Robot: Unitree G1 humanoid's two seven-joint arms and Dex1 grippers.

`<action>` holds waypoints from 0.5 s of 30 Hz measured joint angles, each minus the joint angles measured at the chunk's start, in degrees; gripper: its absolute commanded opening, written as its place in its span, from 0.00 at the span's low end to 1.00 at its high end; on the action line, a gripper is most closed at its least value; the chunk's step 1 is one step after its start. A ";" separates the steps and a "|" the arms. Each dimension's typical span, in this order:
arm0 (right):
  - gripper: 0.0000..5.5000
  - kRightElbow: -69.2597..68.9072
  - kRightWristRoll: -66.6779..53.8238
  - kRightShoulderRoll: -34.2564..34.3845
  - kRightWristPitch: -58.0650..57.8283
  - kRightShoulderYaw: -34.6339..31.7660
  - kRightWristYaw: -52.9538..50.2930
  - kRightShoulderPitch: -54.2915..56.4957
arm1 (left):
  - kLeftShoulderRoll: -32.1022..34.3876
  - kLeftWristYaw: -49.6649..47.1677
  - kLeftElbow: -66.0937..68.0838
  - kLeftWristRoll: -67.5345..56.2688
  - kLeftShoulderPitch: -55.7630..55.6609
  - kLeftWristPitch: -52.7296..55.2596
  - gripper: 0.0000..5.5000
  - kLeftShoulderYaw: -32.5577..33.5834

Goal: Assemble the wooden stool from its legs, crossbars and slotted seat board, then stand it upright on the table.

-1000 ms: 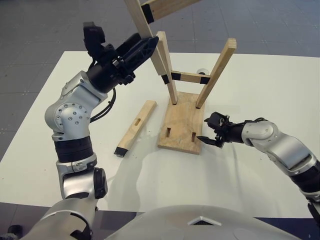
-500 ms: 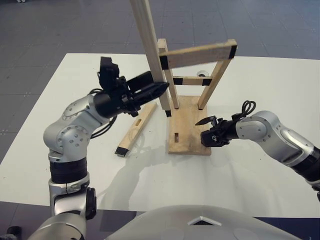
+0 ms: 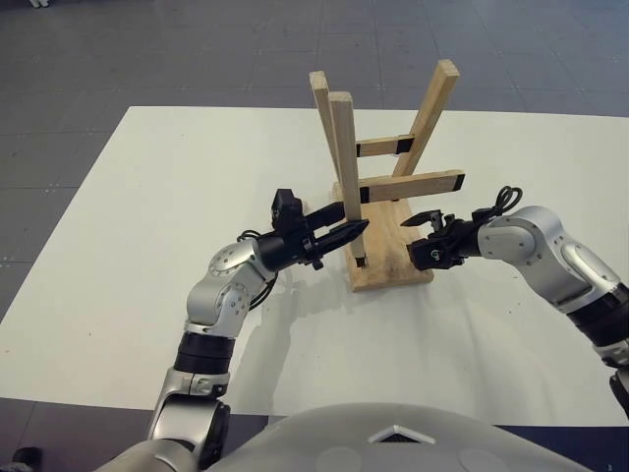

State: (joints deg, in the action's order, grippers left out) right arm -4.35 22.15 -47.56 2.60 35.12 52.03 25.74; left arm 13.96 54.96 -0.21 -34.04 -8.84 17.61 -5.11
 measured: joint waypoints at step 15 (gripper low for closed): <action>0.67 -0.21 2.45 2.38 -0.23 -2.91 1.48 -1.82 | -3.83 0.33 8.82 4.13 -2.01 -3.28 0.39 -0.93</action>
State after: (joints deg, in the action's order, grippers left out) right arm -4.56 24.60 -45.18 2.37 32.21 53.51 23.92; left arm 10.13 55.29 8.61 -29.91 -10.85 14.33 -6.04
